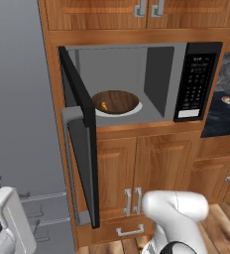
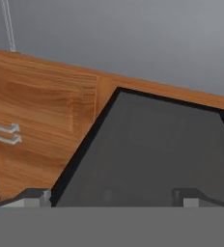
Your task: Remove the orange from the bowl and place it on the small plate. Then place the bowl with only the shrimp in the microwave, close the door, and press the start button to microwave the shrimp.
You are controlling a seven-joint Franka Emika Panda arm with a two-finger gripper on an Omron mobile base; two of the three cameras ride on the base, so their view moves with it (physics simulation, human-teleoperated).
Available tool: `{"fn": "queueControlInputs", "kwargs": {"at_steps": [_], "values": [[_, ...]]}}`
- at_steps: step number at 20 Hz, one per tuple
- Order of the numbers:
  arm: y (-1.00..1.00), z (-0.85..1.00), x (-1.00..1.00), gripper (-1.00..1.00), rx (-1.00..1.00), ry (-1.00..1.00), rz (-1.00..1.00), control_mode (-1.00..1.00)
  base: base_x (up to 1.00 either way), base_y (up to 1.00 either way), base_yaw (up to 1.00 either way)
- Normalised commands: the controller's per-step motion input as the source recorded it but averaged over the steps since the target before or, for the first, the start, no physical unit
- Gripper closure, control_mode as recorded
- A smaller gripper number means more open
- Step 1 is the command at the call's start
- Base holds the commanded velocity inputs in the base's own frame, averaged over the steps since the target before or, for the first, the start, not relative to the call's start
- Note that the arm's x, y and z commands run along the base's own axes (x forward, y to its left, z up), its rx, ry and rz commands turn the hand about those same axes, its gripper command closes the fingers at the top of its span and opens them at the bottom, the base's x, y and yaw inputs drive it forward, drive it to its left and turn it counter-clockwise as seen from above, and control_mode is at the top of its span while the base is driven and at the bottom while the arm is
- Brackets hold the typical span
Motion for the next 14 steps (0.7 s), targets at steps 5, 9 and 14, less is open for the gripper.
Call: {"fn": "queueControlInputs", "kwargs": {"at_steps": [5,9,14], "values": [[0.06,-0.02,0.84,-1.0,-0.04,0.12,-0.2,-1.0,0.0,0.0,0.0],[-0.1,0.0,0.76,-1.0,0.0,0.1,-0.13,-1.0,0.0,0.0,0.0],[-0.51,0.0,0.31,-1.0,0.0,0.01,-0.08,-1.0,0.0,0.0,0.0]]}}
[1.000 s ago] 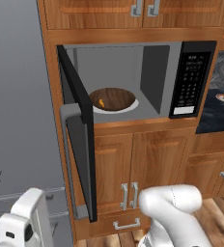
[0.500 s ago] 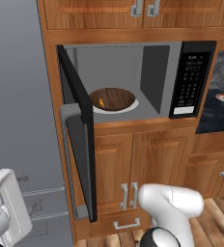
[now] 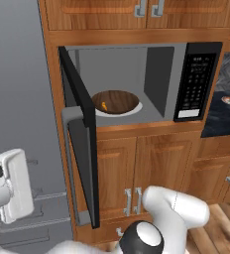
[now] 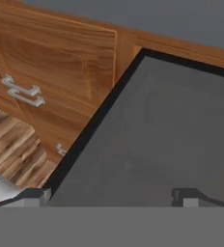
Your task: Remove the orange from the bowl and place it on the small plate. Then place the bowl with only the shrimp in the microwave, close the door, and press the start button to microwave the shrimp.
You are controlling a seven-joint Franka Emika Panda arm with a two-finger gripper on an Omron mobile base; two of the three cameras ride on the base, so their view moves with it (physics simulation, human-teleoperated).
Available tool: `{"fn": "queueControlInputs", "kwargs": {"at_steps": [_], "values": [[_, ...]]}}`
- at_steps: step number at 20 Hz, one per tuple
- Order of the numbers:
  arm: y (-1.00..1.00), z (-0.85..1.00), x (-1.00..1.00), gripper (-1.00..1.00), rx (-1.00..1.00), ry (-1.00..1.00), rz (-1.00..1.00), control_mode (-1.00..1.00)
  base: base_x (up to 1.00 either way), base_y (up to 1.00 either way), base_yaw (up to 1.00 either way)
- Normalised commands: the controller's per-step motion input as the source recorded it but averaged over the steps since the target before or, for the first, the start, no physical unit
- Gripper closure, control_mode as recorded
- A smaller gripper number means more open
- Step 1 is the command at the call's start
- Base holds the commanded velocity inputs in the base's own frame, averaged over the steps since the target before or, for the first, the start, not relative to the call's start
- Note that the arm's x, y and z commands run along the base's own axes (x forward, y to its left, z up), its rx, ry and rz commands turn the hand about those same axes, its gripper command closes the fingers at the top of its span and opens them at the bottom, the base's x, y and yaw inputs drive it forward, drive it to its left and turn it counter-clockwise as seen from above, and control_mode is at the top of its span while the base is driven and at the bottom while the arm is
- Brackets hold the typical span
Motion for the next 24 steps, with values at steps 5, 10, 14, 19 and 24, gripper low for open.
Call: {"fn": "queueControlInputs", "kwargs": {"at_steps": [5,10,14,19,24], "values": [[-0.74,0.0,0.01,-1.0,0.0,0.0,-0.07,-1.0,0.0,0.0,0.0],[-0.96,0.01,0.0,-1.0,0.01,0.0,-0.05,-1.0,0.0,0.0,0.0],[-0.99,0.11,0.0,-1.0,0.01,-0.01,-0.01,-1.0,0.0,0.0,0.0],[-1.0,0.18,0.0,-1.0,0.02,-0.03,0.0,-1.0,0.0,0.0,0.0],[-1.0,0.2,0.0,-1.0,0.05,-0.06,0.0,-1.0,0.0,0.0,0.0]]}}
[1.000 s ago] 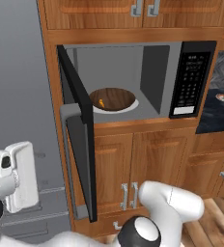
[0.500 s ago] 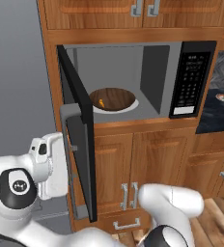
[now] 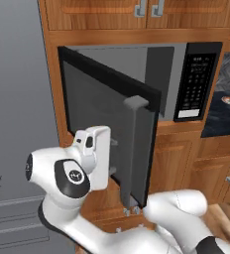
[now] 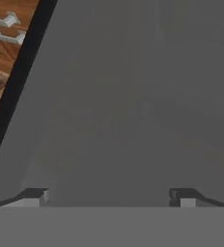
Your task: Remove the orange from the bowl and place it on the small plate. Then place the bowl with only the shrimp in the microwave, close the door, and press the start button to microwave the shrimp.
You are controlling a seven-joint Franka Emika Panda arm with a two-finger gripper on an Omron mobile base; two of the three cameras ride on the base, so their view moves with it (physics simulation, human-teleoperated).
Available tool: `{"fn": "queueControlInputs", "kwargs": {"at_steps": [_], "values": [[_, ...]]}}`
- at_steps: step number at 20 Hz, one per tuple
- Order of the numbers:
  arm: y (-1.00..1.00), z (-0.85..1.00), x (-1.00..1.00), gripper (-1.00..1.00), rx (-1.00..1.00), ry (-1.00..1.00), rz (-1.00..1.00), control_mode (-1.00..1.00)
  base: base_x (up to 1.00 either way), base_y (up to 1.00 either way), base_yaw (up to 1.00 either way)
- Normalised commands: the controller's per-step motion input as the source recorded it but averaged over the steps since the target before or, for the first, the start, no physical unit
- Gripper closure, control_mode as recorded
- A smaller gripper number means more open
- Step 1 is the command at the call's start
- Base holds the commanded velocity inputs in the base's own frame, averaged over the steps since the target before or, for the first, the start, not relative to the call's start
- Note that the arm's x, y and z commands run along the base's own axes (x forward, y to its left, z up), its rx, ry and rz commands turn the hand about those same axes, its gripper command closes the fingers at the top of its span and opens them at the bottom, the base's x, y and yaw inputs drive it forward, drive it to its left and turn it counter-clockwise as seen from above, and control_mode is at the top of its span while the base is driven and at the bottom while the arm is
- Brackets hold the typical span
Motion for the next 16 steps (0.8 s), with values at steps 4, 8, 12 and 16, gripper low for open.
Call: {"fn": "queueControlInputs", "kwargs": {"at_steps": [4,8,12,16], "values": [[-0.9,0.17,0.04,-1.0,0.06,-0.01,0.01,-1.0,0.0,0.0,0.0],[-0.75,0.13,0.3,-1.0,0.08,0.0,0.12,-1.0,0.0,0.0,0.0],[-0.53,0.08,0.47,-1.0,0.09,0.0,0.22,-1.0,0.0,0.0,0.0],[-0.31,0.03,0.57,-1.0,0.09,0.0,0.29,-1.0,0.0,0.0,0.0]]}}
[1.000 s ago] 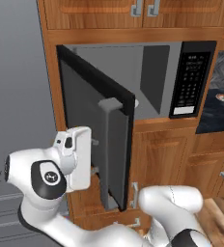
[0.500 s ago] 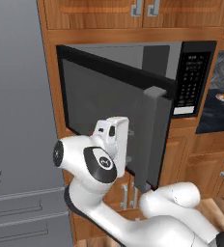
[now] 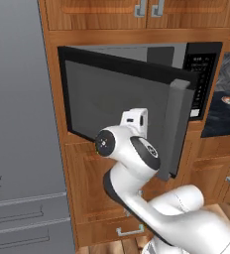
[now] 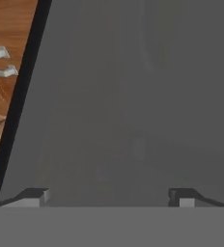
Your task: Remove the orange from the bowl and place it on the small plate. Then place the bowl with only the shrimp in the microwave, close the door, and press the start button to microwave the shrimp.
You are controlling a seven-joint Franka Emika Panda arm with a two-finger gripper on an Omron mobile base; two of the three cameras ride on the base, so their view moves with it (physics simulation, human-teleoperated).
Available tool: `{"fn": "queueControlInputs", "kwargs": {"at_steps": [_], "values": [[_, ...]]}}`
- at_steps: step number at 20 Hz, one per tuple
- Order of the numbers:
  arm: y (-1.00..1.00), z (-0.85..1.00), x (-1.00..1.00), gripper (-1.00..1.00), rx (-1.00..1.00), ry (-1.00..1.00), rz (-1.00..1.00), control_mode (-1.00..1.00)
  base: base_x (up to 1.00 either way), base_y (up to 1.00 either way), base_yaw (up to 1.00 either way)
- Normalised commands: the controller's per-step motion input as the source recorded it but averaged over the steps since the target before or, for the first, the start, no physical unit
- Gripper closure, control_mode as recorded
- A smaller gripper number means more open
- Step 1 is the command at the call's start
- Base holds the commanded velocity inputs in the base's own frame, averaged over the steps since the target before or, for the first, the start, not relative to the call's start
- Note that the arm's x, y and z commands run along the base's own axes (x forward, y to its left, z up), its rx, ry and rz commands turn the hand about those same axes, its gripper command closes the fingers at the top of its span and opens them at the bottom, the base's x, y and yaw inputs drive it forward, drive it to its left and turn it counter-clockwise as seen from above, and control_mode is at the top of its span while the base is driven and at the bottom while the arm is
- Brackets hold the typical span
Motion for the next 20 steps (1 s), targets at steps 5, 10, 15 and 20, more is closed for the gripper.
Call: {"fn": "queueControlInputs", "kwargs": {"at_steps": [5,10,15,20], "values": [[-0.29,0.01,0.74,-1.0,0.09,0.0,0.3,-1.0,0.0,0.0,0.0],[-0.17,0.0,0.79,-1.0,0.06,0.0,0.26,-1.0,0.0,0.0,0.0],[0.0,0.0,0.89,-1.0,0.0,0.02,0.17,-1.0,0.0,0.0,0.0],[0.0,0.0,0.9,-1.0,0.0,0.08,0.16,-1.0,0.0,0.0,0.0]]}}
